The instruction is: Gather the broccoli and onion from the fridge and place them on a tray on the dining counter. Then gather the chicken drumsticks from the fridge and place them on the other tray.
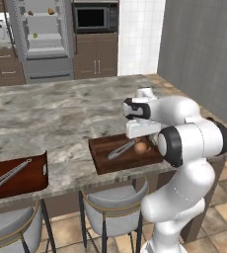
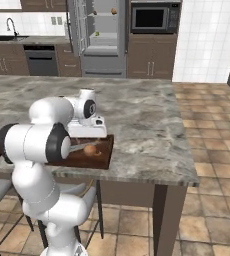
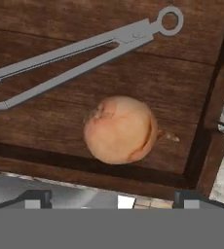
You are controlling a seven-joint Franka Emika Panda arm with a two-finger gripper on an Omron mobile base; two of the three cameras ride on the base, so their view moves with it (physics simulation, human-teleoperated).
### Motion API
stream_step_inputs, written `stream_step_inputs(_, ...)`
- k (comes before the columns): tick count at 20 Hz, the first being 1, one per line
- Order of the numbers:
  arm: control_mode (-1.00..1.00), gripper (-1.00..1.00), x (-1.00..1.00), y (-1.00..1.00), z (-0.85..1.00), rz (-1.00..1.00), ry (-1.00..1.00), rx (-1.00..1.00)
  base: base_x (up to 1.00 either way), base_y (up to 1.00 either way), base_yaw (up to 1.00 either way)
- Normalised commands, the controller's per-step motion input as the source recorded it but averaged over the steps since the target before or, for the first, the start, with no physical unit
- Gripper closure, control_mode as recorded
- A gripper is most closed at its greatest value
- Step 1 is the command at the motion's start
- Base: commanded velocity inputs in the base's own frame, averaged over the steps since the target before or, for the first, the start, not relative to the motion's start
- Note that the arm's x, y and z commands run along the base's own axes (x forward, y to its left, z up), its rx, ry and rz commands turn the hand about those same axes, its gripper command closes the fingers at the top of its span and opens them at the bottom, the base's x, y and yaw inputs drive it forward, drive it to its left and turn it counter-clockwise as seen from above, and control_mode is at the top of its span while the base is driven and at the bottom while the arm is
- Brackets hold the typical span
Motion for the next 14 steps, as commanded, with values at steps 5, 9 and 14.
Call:
stream_step_inputs(5, -1.00, -1.00, -0.81, 0.26, 0.75, -0.12, -0.01, -0.05, 0.00, 0.00, 0.00)
stream_step_inputs(9, -1.00, -1.00, -1.00, 0.25, 0.66, -0.24, -0.11, -0.01, 0.00, 0.00, 0.00)
stream_step_inputs(14, -1.00, -1.00, -1.00, 0.05, 0.66, -0.30, -0.11, 0.00, 0.00, 0.00, 0.00)
